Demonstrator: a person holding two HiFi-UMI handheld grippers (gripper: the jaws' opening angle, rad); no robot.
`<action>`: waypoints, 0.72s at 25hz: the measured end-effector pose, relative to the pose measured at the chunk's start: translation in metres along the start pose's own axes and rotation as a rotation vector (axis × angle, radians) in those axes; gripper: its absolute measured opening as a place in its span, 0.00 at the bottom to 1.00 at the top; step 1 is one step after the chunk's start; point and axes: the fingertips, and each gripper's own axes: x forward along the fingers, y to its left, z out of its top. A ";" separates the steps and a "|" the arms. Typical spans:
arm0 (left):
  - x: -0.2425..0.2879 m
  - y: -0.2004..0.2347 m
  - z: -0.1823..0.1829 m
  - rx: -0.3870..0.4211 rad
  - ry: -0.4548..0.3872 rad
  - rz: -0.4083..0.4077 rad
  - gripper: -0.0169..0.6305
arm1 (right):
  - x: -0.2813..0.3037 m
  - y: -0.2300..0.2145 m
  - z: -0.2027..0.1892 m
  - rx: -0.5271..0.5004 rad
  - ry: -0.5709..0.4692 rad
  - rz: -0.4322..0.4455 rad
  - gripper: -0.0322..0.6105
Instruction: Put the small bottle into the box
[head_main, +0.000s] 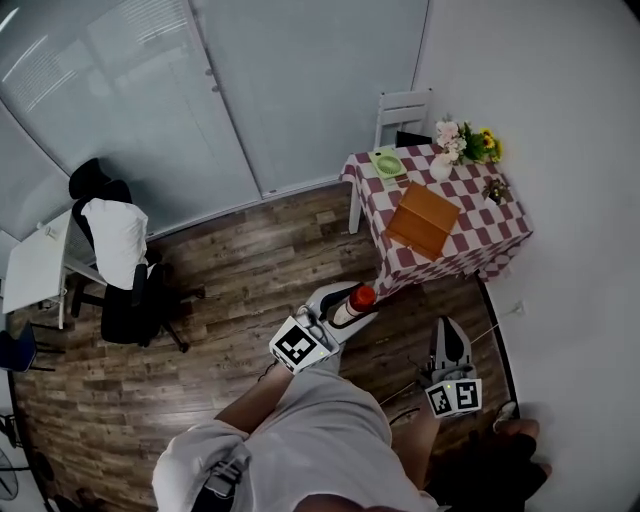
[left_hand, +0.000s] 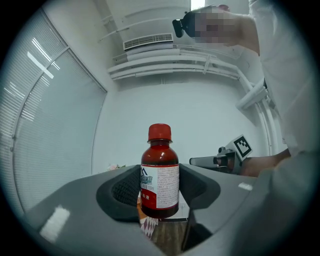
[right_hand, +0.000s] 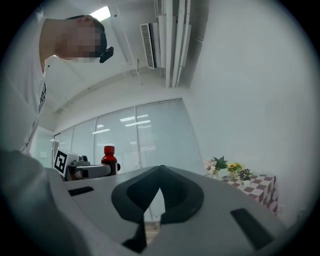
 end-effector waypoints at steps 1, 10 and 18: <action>0.008 0.008 0.000 -0.009 -0.016 -0.002 0.37 | 0.009 -0.006 0.000 -0.005 0.003 -0.004 0.05; 0.104 0.117 -0.018 -0.084 -0.055 -0.014 0.37 | 0.112 -0.091 0.004 -0.044 0.084 -0.051 0.05; 0.178 0.204 -0.028 -0.101 -0.078 -0.077 0.37 | 0.183 -0.140 -0.029 0.019 0.190 -0.107 0.05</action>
